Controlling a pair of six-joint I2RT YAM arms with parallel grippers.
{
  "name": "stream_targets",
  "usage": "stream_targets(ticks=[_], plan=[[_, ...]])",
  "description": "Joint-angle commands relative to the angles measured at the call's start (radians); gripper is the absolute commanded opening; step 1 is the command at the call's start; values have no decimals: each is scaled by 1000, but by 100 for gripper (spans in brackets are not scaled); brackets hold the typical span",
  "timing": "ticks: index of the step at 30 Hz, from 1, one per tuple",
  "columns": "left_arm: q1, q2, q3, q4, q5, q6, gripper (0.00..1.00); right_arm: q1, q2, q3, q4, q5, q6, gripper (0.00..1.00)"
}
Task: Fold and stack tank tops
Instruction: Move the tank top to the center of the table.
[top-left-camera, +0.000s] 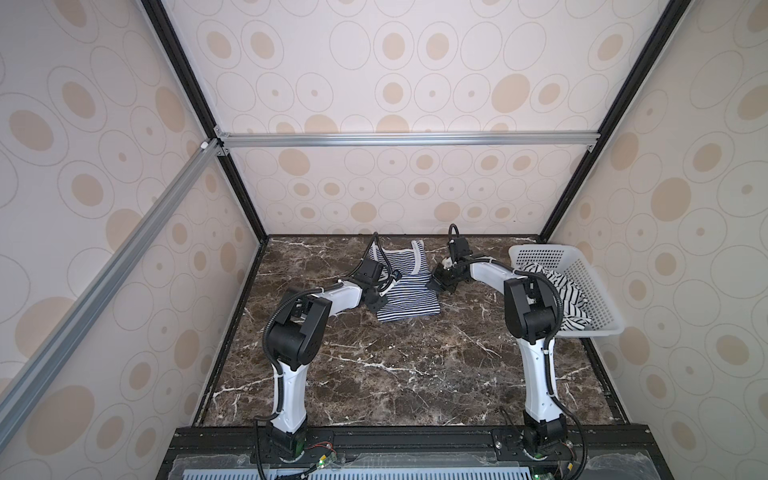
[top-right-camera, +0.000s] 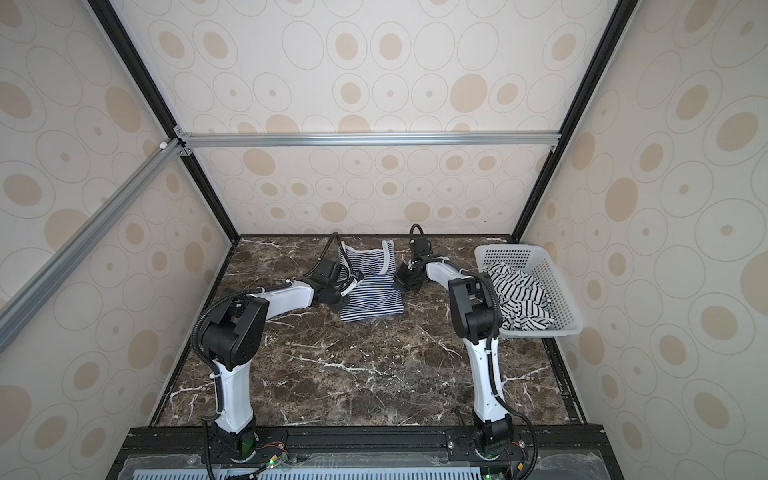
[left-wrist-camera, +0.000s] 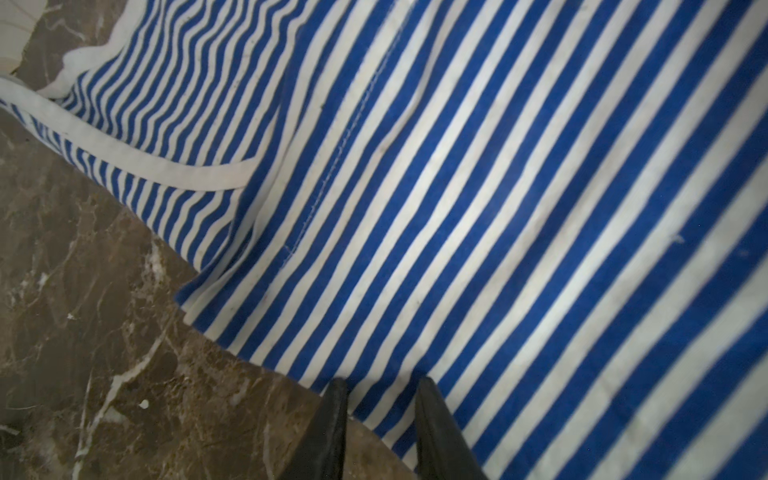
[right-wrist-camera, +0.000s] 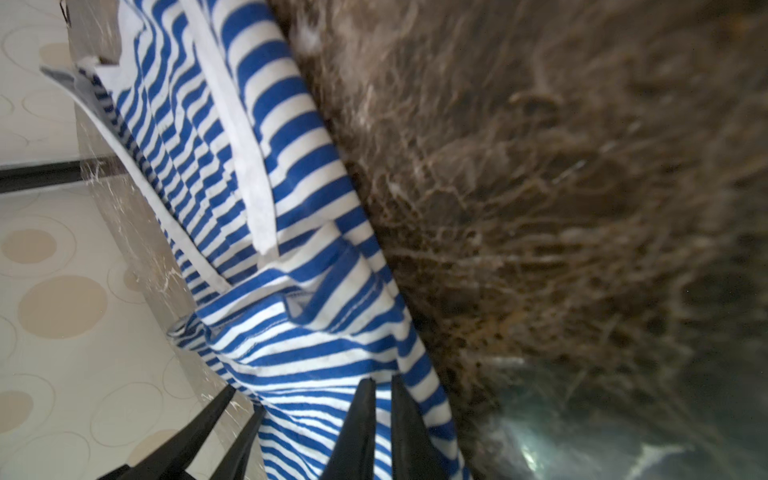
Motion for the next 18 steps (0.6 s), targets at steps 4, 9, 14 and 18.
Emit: stream_targets(ticks=[4,9,14,18], plan=[[-2,-110,-72,-14,-9,-6,33,7,-213,-172,15,13,-27,25],[-12,-215,-115,-39,60,-31,34,30,-348,-322,36,10,-25,26],[-47,-233,-154,-31,84,-29,34,78,-371,-386,77,-10,-18,26],[-60,-199,-168,-3,95,-36,34,91,-329,-404,123,-24,-5,25]])
